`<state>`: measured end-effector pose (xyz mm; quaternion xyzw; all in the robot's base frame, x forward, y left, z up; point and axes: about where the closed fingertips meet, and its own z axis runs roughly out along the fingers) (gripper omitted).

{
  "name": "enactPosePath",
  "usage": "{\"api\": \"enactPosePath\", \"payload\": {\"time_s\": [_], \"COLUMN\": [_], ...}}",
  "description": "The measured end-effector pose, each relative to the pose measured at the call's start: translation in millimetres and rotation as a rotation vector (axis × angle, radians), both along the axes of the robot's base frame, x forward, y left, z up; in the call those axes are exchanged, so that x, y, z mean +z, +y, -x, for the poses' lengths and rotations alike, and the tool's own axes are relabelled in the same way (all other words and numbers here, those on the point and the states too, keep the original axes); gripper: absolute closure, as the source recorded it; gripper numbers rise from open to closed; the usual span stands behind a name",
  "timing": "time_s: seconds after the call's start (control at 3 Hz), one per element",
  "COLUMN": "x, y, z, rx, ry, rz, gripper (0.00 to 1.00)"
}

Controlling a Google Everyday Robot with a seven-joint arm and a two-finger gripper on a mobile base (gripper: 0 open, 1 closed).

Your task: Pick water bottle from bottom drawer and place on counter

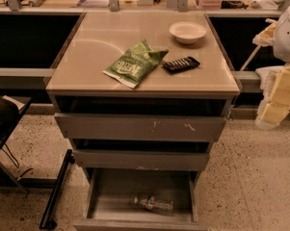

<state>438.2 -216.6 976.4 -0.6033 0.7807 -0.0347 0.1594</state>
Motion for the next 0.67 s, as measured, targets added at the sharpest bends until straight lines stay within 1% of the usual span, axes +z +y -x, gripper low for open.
{"api": "enactPosePath", "payload": {"time_s": [0.33,0.67], "x": [1,-20], "y": [1,9], "z": [0,13], "rx": [0.001,0.065], "ry": [-0.006,-0.026], "rz": [-0.001,-0.031], "gripper": [0.00,0.00]}}
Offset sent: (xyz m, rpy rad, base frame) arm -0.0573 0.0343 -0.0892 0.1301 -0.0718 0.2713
